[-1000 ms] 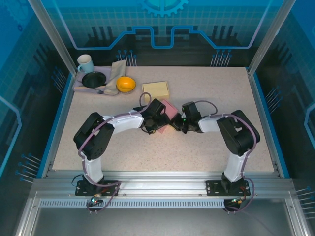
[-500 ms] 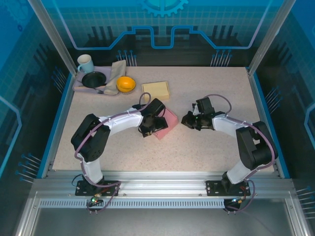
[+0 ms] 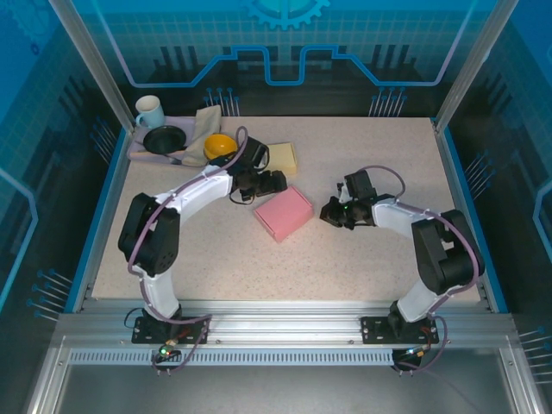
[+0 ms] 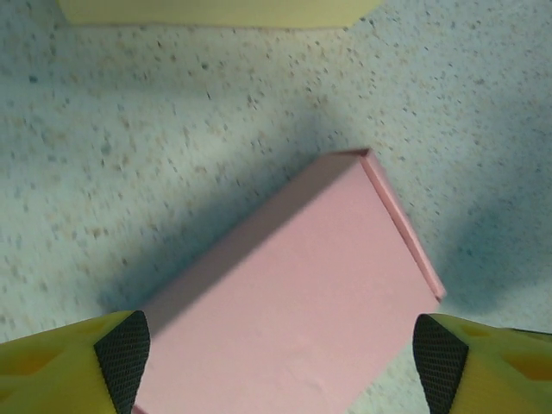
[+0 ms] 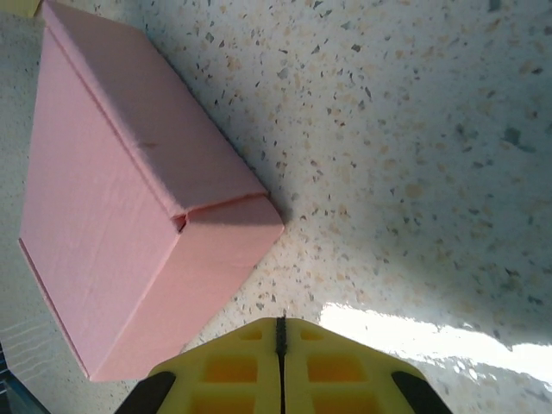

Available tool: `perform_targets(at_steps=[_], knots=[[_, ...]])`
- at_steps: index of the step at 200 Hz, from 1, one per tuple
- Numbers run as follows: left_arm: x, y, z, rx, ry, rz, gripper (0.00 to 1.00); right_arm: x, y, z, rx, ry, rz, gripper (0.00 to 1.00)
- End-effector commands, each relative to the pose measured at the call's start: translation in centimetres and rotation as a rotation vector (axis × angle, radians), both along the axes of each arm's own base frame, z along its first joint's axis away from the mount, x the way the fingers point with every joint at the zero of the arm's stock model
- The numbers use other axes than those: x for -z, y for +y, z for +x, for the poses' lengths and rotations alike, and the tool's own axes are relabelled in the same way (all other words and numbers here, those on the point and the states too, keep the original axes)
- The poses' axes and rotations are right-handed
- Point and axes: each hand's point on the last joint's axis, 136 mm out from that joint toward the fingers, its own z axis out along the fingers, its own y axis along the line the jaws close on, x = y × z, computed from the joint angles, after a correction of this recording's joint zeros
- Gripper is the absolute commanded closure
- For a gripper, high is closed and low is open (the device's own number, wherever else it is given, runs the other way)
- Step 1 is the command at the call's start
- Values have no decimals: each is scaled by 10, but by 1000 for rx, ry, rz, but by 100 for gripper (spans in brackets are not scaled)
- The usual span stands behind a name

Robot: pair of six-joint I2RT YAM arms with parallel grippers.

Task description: Fold the paper box

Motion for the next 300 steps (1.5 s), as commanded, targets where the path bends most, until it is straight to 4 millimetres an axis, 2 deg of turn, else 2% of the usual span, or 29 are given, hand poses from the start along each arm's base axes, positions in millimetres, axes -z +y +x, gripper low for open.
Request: perform_targets(at_steps=[1,51,64,108,139,153,158,171,214,236,266,289,300], knots=[[2,-25,13,189,-82,-20,17,2,12,12,28,4,73,95],[21,-48,26,257,-77,-84,19,14,21,24,41,15,121,96],[27,-54,26,264,-54,-112,22,15,23,26,43,17,136,96],[46,-77,12,305,2,-157,25,18,31,32,34,5,175,95],[47,-94,-5,346,35,-209,27,8,40,46,15,-72,224,95],[45,-107,-15,365,58,-279,28,-5,52,56,-33,-159,281,95],[43,-112,-19,371,68,-306,28,-19,61,67,-59,-211,319,95],[39,-125,-28,390,86,-366,30,-37,77,74,-117,-273,391,96],[15,-160,-49,468,89,-430,30,-85,120,76,-242,-389,472,95],[8,-164,-48,474,75,-436,31,-94,137,71,-304,-371,477,96],[3,-163,-44,473,54,-415,31,-83,150,59,-373,-305,402,96],[3,-161,-40,460,48,-387,31,-65,148,53,-379,-234,354,96],[8,-154,-37,433,49,-343,30,-57,141,54,-353,-217,326,96]])
